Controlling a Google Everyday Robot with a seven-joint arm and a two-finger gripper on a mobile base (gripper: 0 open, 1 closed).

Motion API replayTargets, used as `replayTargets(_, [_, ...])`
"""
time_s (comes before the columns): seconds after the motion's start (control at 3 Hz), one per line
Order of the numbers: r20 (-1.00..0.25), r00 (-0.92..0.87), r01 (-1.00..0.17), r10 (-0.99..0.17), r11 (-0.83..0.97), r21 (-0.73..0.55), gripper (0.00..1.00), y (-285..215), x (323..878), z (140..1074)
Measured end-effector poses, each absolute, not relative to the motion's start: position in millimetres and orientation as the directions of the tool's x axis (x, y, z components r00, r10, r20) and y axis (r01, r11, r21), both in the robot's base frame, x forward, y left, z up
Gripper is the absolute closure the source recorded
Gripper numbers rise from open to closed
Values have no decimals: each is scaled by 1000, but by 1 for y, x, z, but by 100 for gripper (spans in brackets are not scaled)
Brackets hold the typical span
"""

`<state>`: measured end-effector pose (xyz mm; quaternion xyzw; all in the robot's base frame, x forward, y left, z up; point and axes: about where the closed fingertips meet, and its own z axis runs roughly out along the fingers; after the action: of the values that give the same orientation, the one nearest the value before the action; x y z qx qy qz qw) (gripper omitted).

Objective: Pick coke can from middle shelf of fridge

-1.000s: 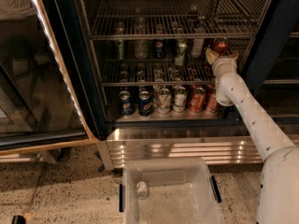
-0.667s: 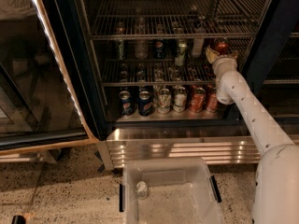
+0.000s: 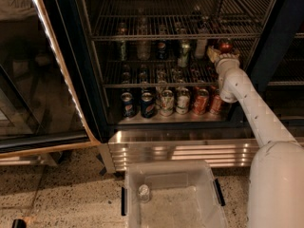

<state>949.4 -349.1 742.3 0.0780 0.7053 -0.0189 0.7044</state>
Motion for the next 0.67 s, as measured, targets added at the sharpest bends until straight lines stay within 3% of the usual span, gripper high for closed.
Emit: replayTargets(0.67, [-997,4,137,83,987,83,69,-349,949,742])
